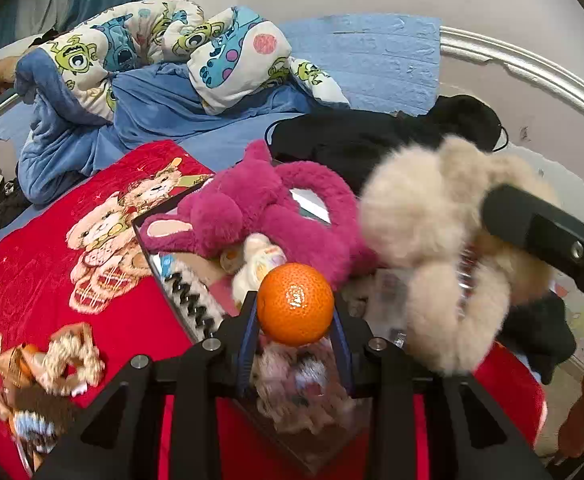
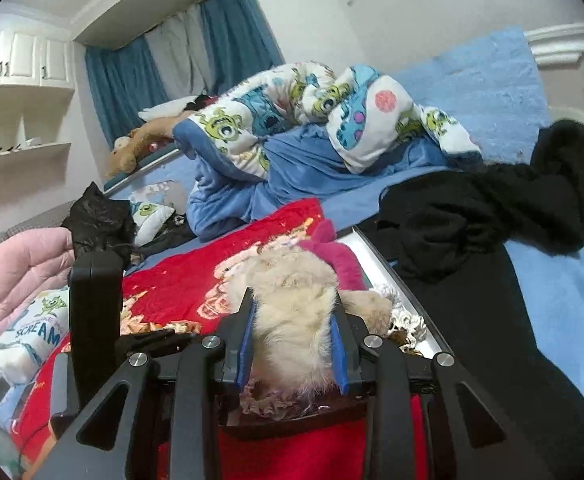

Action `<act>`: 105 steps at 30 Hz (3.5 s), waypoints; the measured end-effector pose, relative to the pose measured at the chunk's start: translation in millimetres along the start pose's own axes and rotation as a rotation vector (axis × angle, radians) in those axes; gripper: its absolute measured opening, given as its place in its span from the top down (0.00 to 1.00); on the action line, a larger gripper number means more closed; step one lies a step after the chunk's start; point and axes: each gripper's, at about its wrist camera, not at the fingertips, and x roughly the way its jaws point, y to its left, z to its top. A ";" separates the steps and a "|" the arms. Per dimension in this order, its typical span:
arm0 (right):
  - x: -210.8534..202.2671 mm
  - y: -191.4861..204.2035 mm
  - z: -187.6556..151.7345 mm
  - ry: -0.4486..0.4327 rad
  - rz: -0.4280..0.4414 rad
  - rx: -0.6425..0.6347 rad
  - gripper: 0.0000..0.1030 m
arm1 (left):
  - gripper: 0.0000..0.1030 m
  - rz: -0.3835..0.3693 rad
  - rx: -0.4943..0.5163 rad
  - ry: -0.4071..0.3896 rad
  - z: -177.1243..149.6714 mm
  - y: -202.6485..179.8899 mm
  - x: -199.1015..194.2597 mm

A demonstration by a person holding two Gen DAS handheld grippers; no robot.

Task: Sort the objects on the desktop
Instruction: 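Lift the beige plush and the orange and carry them toward the black box, then lower the beige plush and the orange into the black box and open both tools, then withdraw both tools from the box back toward the items on the blanket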

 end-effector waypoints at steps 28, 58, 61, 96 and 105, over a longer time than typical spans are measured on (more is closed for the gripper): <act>77.6 11.9 2.6 0.160 -0.195 -0.002 0.70 | 0.66 0.024 -0.080 0.000 17.3 75.0 88.1; 110.2 14.4 -29.2 0.258 -0.297 -0.048 0.68 | 0.66 0.027 -0.075 -0.033 8.9 76.0 91.1; 110.8 14.2 -28.2 0.257 -0.301 -0.037 0.68 | 0.66 0.028 -0.076 -0.033 8.8 76.0 91.0; 88.4 23.8 -17.6 0.171 -0.326 -0.004 0.00 | 0.00 0.077 -0.152 -0.086 7.2 93.3 75.4; 79.1 19.9 -17.2 0.152 -0.307 0.046 0.00 | 0.00 0.107 -0.113 -0.100 7.8 86.1 66.4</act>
